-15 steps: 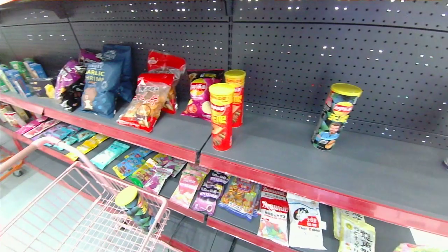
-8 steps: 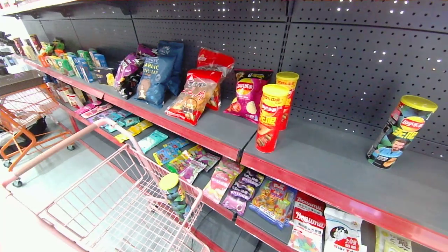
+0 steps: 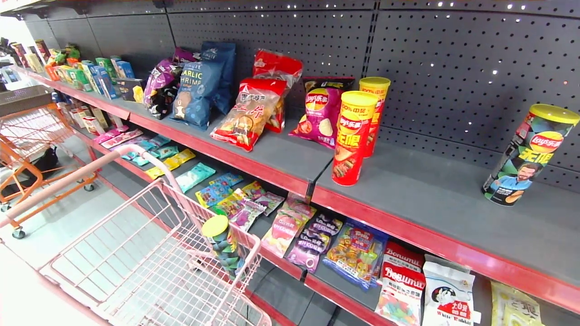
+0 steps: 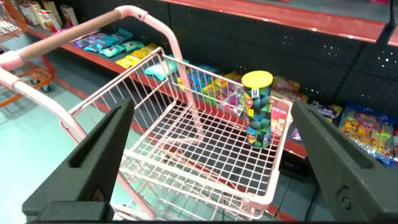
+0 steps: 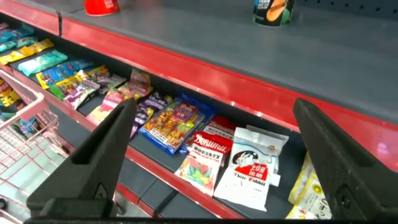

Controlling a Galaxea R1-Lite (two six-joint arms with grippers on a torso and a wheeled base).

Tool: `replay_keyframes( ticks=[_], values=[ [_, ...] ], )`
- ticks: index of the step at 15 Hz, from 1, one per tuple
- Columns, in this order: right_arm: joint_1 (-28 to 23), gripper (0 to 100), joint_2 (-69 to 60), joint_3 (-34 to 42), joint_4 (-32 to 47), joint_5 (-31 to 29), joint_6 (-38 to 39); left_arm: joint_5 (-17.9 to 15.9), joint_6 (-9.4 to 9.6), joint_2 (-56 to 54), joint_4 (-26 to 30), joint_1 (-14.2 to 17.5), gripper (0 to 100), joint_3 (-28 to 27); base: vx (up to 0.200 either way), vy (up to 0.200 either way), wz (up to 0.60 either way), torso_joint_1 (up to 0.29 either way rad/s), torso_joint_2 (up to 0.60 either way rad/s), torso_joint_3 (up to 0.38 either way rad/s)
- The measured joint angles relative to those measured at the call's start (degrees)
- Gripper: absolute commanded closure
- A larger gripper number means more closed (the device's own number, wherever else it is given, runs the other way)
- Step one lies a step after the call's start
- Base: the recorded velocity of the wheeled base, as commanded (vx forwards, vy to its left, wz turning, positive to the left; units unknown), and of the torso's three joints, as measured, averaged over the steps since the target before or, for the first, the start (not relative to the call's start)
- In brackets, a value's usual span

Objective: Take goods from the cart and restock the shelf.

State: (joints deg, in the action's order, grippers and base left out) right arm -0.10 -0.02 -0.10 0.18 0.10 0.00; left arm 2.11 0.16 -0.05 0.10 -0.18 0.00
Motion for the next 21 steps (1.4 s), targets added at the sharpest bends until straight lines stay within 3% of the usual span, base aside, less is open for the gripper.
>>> replay_keyframes(
  ticks=[13, 18, 19, 21],
  values=[
    [0.00, 0, 0.00, 0.10, -0.05, -0.02, 0.98, -0.22, 0.20, 0.00, 0.09, 0.00, 0, 0.00, 0.000, 0.000, 0.00, -0.172, 0.45, 0.279],
    [0.00, 0, 0.00, 0.07, 0.02, -0.07, 0.65, -1.18, 0.05, 0.95, 0.11, -0.06, 0, -0.84, 0.000, 0.000, 0.00, -0.036, 0.11, 0.077],
    [0.00, 0, 0.00, 0.05, 0.04, -0.07, 0.32, -1.02, -0.34, 2.11, 0.00, -0.17, 0, -2.76, 0.000, 0.000, 0.00, 0.000, 0.00, 0.000],
    [0.00, 0, 0.00, 0.00, 0.04, -0.05, 0.16, -0.66, -4.01, 8.31, -0.89, -0.44, 0, -10.52, 0.000, 0.000, 0.00, 0.000, 0.00, 0.000]
  ],
)
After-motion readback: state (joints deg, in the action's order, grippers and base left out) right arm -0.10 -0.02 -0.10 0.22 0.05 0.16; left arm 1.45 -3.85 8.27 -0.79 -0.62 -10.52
